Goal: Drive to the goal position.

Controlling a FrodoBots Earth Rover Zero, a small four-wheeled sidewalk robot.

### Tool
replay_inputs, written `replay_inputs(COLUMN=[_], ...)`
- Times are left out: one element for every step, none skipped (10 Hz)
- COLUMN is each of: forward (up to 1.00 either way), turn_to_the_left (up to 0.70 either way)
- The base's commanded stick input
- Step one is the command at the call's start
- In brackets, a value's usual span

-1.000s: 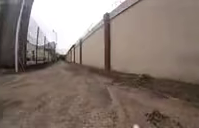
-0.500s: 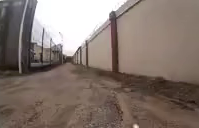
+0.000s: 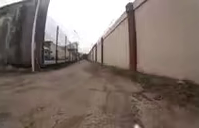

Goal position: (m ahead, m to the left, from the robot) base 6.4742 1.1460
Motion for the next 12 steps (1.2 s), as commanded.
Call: replay_inputs(forward=[0.7, 0.7, 0.7, 0.7, 0.7, 0.7, 0.7, 0.7, 0.7, 0.7, 0.7, 0.7], turn_to_the_left=[0.35, 0.35, 0.35, 0.35, 0.16, 0.0, 0.0, 0.0, 0.0, 0.0, 0.0, 0.0])
